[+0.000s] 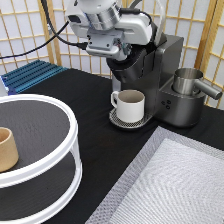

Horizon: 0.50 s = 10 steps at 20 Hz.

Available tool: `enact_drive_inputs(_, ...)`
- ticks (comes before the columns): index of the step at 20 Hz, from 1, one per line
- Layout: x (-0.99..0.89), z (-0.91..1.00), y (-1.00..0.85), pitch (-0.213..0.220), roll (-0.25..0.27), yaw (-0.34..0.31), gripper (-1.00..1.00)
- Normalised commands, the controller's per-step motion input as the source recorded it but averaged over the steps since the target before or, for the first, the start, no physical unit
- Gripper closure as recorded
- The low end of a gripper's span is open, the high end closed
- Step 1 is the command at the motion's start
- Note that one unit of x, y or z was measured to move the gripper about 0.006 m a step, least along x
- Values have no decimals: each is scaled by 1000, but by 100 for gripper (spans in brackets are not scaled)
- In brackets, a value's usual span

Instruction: Make coffee

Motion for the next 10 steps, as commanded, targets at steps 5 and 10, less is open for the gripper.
enact_drive_inputs(5,0,-4,436,13,-3,-152,100)
enact_drive_inputs(10,-57,0,272,2,0,-140,100)
